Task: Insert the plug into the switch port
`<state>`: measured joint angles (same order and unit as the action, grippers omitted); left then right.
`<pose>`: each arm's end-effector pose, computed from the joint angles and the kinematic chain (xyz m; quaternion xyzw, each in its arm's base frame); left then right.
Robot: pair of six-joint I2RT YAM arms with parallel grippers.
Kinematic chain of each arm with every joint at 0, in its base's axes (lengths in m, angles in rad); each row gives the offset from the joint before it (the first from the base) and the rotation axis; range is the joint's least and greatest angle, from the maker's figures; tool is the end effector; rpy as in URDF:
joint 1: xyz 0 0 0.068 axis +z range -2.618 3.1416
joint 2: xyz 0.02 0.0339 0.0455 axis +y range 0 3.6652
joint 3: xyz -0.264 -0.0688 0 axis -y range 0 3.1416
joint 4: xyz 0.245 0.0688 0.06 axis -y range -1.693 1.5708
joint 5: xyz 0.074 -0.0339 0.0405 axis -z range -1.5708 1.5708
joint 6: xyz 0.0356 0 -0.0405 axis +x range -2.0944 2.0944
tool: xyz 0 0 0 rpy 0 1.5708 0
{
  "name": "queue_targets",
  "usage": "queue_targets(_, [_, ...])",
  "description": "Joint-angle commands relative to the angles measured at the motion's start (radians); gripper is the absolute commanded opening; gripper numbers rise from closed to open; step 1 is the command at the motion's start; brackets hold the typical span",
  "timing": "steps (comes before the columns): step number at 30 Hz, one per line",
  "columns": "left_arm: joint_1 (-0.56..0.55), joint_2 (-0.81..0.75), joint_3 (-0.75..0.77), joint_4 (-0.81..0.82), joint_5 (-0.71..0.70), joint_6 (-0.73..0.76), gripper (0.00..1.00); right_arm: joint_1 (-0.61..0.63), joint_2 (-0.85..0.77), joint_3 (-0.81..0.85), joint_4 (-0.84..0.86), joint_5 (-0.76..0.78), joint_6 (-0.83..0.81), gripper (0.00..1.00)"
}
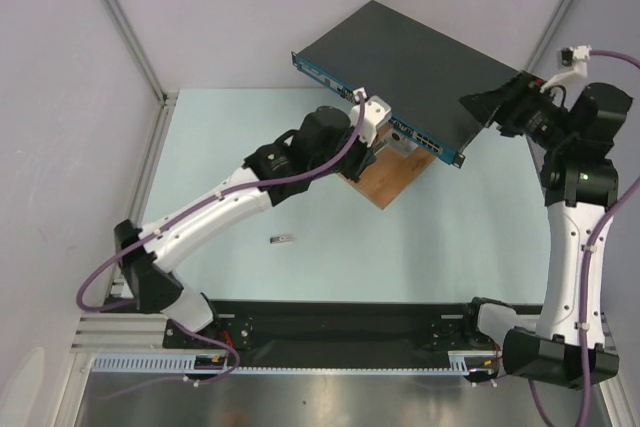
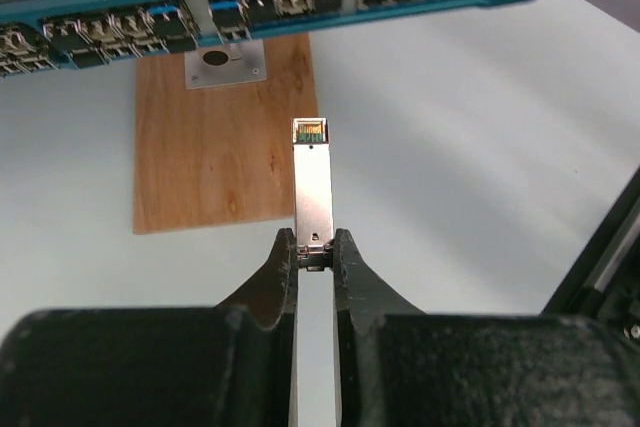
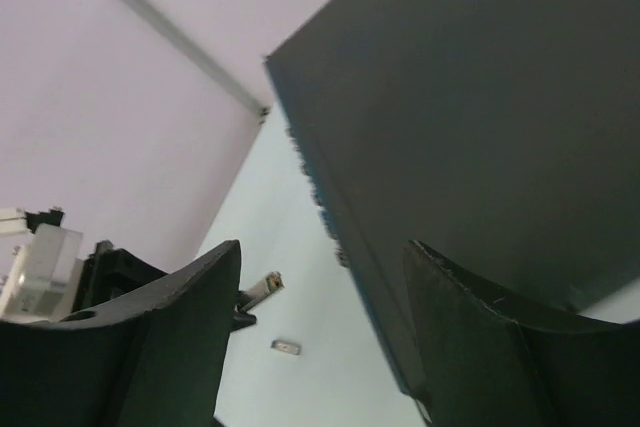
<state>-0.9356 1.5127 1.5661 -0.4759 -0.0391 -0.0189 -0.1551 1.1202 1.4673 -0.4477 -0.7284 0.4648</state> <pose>0.2064 -0.2777 0.4051 0.3619 0.7575 -0.2348 0.4899 0.2161 -0.0098 0.4808 -0.0161 0.7329 0.3577 0.5784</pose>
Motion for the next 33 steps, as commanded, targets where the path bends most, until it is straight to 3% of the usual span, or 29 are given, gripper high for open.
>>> queue_targets(1, [-0.002, 0.087, 0.127, -0.030, -0.081, -0.092, 0.00, -0.115, -0.023, -0.062, -0.106, -0.032, -0.035, 0.73])
queue_targets(8, [-0.003, 0.202, 0.244, -0.044, -0.079, -0.101, 0.00, -0.212, 0.003, -0.185, -0.080, -0.176, 0.035, 0.82])
queue_targets(15, [-0.002, 0.253, 0.288, -0.035, -0.104, -0.101, 0.00, -0.212, 0.000, -0.300, 0.108, -0.216, 0.179, 0.81])
queue_targets(33, [0.027, 0.300, 0.350, -0.040, -0.113, -0.110, 0.01, -0.184, 0.030, -0.366, 0.213, -0.250, 0.242, 0.72])
